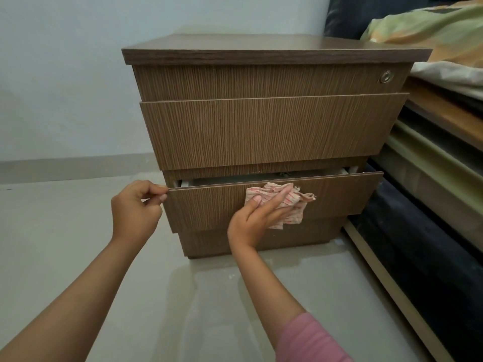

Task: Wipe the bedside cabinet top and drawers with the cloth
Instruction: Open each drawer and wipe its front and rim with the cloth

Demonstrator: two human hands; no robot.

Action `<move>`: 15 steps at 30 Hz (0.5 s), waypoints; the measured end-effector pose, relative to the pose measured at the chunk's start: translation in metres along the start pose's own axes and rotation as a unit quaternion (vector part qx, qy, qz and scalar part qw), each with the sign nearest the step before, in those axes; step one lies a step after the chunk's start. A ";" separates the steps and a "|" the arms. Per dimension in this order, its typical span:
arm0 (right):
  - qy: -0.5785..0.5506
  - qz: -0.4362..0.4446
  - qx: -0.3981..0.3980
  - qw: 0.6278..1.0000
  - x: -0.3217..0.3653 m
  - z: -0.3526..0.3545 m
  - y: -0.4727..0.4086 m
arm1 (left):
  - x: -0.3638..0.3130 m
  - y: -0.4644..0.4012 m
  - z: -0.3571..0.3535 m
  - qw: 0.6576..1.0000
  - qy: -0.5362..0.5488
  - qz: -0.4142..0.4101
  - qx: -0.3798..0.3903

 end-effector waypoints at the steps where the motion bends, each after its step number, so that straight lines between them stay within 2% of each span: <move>1: 0.004 0.003 0.011 1.000 -0.004 -0.003 0.007 | 0.000 0.000 0.000 1.000 0.002 0.004 0.002; 7: 0.015 -0.008 0.018 1.000 -0.027 -0.005 0.020 | -0.001 -0.003 0.004 1.000 0.009 0.008 0.020; 11: 0.009 -0.020 0.011 1.000 -0.013 -0.014 0.024 | -0.001 -0.004 0.004 0.999 0.019 0.021 0.025; 15: 0.004 0.003 0.020 1.000 0.005 -0.027 0.040 | 0.002 -0.005 0.005 0.999 0.026 0.035 0.033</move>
Point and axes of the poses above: each hand's wrist, its own y-axis away from the middle knuckle, its own z-axis out of the back of the hand, x = y × z, the point moved 3 cm from there along -y, towards the middle knuckle
